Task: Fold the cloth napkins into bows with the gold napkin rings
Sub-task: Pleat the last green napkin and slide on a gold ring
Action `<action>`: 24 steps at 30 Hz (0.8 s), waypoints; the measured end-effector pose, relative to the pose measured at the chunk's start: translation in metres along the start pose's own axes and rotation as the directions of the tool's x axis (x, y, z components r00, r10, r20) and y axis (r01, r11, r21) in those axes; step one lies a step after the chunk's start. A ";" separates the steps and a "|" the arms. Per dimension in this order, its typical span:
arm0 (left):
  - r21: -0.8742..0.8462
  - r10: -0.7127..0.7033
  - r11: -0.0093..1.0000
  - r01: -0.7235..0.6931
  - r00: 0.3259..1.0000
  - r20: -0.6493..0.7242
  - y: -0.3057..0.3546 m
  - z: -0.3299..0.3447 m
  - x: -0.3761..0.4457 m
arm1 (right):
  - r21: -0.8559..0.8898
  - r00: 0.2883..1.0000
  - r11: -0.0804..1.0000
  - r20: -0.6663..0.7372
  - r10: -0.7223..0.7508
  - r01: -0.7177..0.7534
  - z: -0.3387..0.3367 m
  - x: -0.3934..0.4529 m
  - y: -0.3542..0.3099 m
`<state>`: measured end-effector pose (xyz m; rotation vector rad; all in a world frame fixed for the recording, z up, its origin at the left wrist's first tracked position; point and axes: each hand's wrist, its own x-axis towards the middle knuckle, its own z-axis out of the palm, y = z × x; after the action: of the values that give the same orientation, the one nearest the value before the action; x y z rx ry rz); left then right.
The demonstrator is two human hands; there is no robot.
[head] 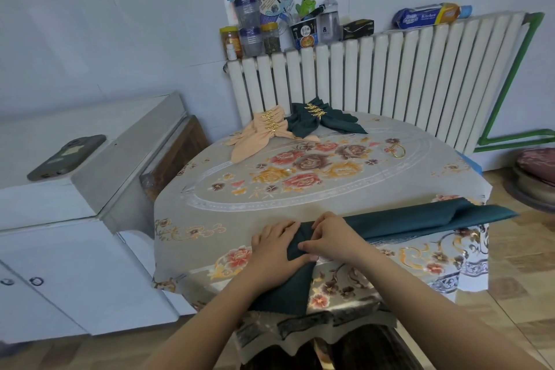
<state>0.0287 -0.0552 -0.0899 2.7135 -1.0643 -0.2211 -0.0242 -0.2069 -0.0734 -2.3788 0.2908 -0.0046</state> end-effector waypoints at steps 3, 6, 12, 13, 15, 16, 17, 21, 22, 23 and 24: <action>-0.132 0.009 0.991 0.007 0.993 0.115 -0.006 -0.011 0.002 | 0.039 0.995 0.998 0.086 0.047 -0.050 -0.005 0.001 -0.005; -0.206 0.055 0.978 -0.017 0.982 0.180 -0.014 -0.020 0.005 | 0.070 0.987 0.994 0.143 0.072 -0.082 -0.012 0.001 -0.003; -0.138 0.172 0.978 -0.158 0.980 0.099 -0.007 -0.011 -0.001 | 0.096 1.000 0.995 0.028 0.000 -0.003 -0.027 0.001 0.016; -0.124 0.182 0.977 -0.171 0.979 0.089 -0.001 -0.006 -0.001 | 0.079 1.000 0.997 0.022 -0.010 0.009 -0.027 0.001 0.018; -0.043 0.177 0.984 -0.174 0.982 0.068 0.005 0.000 -0.003 | 0.039 0.999 0.998 0.016 -0.048 0.047 -0.026 -0.001 0.019; -0.001 0.173 0.985 -0.173 0.983 0.056 0.005 0.002 -0.003 | 0.008 0.998 0.998 0.013 -0.068 0.068 -0.027 -0.003 0.017; 0.016 0.167 0.986 -0.168 0.984 0.055 0.006 0.005 -0.002 | -0.055 0.997 0.996 0.016 -0.076 0.077 -0.027 -0.006 0.016; 0.029 0.151 0.988 -0.154 0.985 0.080 0.004 0.007 -0.001 | -0.466 0.999 0.884 -0.027 -0.035 0.019 -0.029 -0.019 0.013; 0.028 0.150 0.988 -0.152 0.985 0.081 0.004 0.007 0.000 | -0.483 0.999 0.876 -0.028 -0.022 0.005 -0.030 -0.020 0.015; 0.031 0.147 0.988 -0.150 0.986 0.076 0.004 0.008 0.001 | -0.475 1.000 0.880 -0.023 -0.017 0.004 -0.031 -0.022 0.018; 0.047 0.148 0.988 -0.150 0.987 0.058 0.005 0.008 0.003 | -0.463 1.000 0.886 -0.018 -0.022 0.011 -0.033 -0.024 0.020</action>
<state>0.0257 -0.0617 -0.0962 2.6703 -1.2991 -0.2472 -0.0546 -0.2382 -0.0613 -2.8604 0.3086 0.0338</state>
